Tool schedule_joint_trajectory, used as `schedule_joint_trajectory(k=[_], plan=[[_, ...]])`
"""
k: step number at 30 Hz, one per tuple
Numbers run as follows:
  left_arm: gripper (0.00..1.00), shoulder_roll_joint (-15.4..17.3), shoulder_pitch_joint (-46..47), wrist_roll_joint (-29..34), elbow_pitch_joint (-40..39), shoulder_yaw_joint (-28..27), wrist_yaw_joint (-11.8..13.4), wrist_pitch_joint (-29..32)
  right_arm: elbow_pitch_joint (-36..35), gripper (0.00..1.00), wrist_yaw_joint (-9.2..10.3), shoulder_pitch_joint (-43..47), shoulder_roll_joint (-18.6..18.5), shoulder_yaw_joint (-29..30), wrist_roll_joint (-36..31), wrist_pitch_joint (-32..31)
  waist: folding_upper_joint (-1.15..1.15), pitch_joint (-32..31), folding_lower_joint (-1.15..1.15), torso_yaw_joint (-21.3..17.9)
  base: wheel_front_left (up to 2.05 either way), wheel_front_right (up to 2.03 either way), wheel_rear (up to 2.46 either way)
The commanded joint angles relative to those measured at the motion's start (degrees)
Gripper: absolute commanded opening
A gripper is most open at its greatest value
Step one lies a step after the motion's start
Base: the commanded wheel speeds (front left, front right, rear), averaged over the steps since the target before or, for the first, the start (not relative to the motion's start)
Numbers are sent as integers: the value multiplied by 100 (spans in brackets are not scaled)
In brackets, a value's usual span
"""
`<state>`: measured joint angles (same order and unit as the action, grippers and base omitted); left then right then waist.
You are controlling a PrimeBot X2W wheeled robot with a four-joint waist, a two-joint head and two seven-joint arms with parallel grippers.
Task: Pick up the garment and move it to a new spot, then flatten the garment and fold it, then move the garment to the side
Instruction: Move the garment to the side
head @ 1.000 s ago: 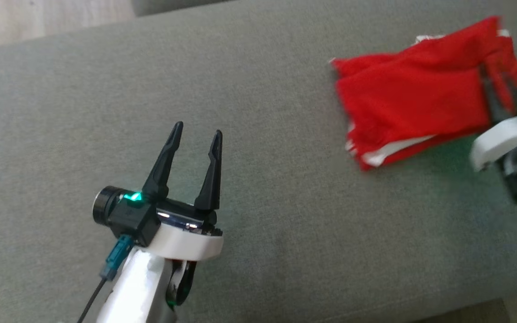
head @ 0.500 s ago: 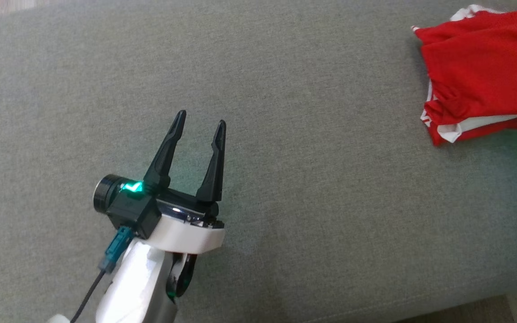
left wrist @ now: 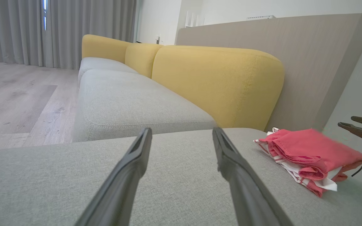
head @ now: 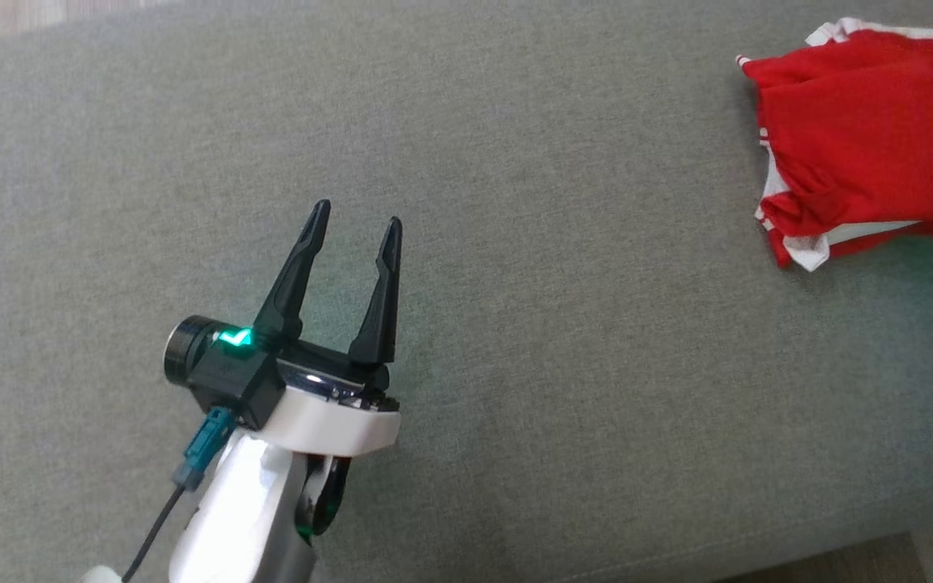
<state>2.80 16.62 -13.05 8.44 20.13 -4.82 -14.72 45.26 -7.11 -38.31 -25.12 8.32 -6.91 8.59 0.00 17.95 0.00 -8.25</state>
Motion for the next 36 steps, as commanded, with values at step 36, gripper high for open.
schedule_joint_trajectory(k=[36], plan=[[100,8,-1390,-505,62,-1121,135,-28,-3082,100,-37,3273,2223,-1327,2015,638,0,-1720,0,469,0,0,0]])
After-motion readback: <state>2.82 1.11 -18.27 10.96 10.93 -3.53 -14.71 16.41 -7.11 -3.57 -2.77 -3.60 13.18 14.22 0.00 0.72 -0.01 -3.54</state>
